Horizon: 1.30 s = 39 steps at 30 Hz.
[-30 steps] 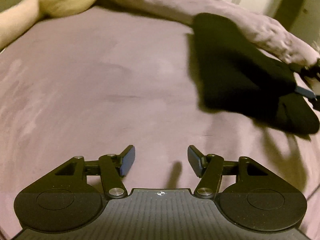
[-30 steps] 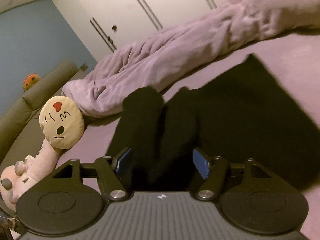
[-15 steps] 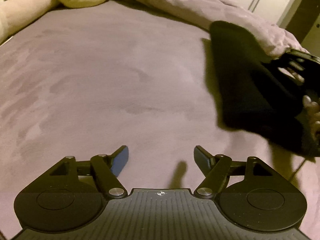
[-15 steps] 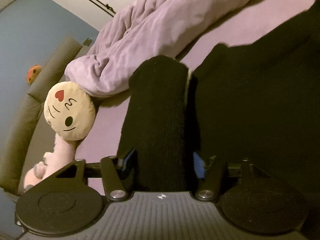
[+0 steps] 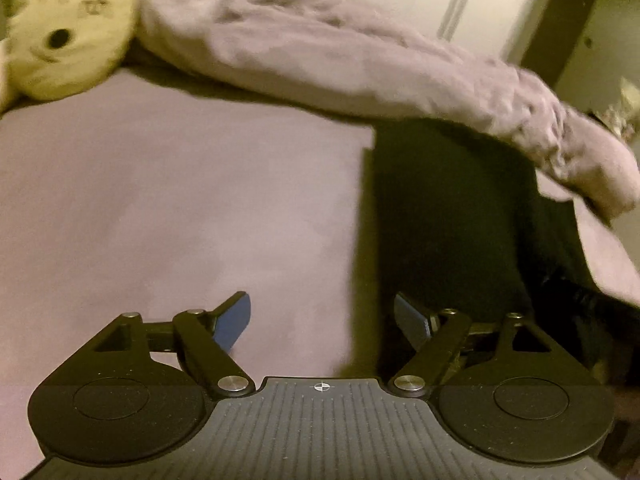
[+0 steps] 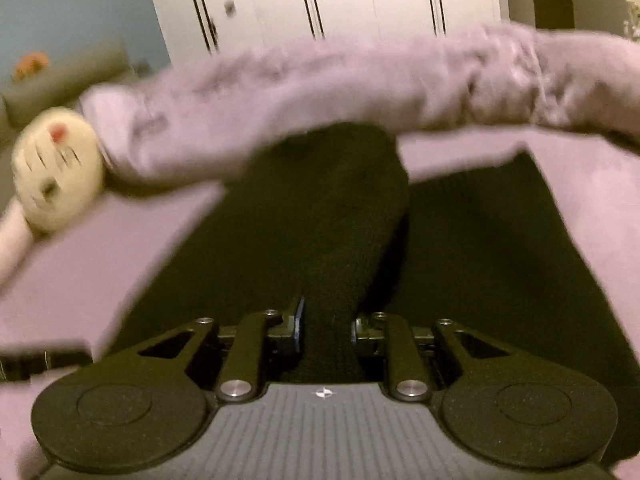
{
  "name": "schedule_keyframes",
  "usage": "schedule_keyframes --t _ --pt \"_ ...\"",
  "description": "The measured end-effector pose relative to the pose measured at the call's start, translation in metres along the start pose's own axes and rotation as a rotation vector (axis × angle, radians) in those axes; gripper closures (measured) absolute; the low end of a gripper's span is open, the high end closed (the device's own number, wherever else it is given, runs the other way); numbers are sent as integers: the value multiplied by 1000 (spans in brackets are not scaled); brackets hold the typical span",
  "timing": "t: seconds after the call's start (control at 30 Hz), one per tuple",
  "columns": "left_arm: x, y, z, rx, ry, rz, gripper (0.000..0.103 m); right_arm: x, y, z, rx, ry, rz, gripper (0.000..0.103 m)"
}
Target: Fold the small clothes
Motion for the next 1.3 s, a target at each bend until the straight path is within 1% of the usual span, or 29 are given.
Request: schedule_keyframes --t 0.03,0.1,0.13,0.17,0.2,0.23,0.27,0.33,0.4,0.47,0.53,0.6,0.63,0.67,0.7,0.77,0.87,0.93,1.03,1.13,1.17,1.23,1.3 --pt "1 12 5 7 4 -30 20 1 3 0 -6 10 2 81" --pt "4 29 7 -31 11 -74 23 -6 -3 2 -53 37 9 76" --pt "4 31 6 -39 21 -73 23 -9 -8 6 -70 55 18 66" --pt "4 29 5 -37 30 -69 24 -13 -15 13 -76 76 37 46" --pt "4 28 4 -26 32 -66 25 -13 -20 21 -59 93 51 38" --pt "4 26 2 -14 24 -65 25 -13 -24 30 -57 117 64 33" --pt "4 25 -1 6 6 -67 25 -12 -24 40 -86 161 59 33" --pt "9 26 -6 45 -27 -81 25 -6 -17 57 -152 294 -1 33" --pt "6 29 -10 66 -62 -102 25 3 -3 63 -291 429 -68 33" --pt "7 30 -13 81 -92 -117 25 8 8 59 -347 459 -94 36" --pt "9 29 -12 76 -77 -119 25 8 21 53 -355 447 -123 34" --pt "9 27 -11 57 -49 -110 24 6 28 51 -378 479 -132 36" --pt "9 25 -11 43 -42 -105 24 4 28 51 -385 493 -132 53" --pt "9 24 -10 34 -39 -101 24 1 27 51 -403 498 -127 72" --pt "8 25 -8 27 -36 -98 24 0 23 49 -408 493 -118 72" --pt "8 23 -6 0 -16 -91 23 -5 14 40 -376 405 -76 76" --pt "9 17 -2 -39 21 -78 22 -13 -3 26 -290 265 -18 79" --pt "9 12 0 -41 44 -74 21 -24 -17 19 -246 191 38 80" --pt "7 4 5 -52 77 -63 20 -44 -44 15 -182 77 144 80" --pt "7 0 12 -46 101 -54 20 -58 -69 27 -113 18 221 80" --pt "7 0 15 -44 105 -56 20 -60 -76 34 -70 -13 240 80" --pt "9 3 20 -31 107 -66 20 -58 -83 51 -3 -36 248 80" --pt "11 6 25 -19 105 -74 20 -49 -80 78 49 2 214 80"
Point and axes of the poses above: each gripper's, at about its wrist camera, not at the fingertips, and y roughly the way its jaws point, z to its right, x to its underside, the point moved 7 cm from there along y, roughly the way its jaws point, and after that the axes turned 1 degree about x, right-handed, at the moved point
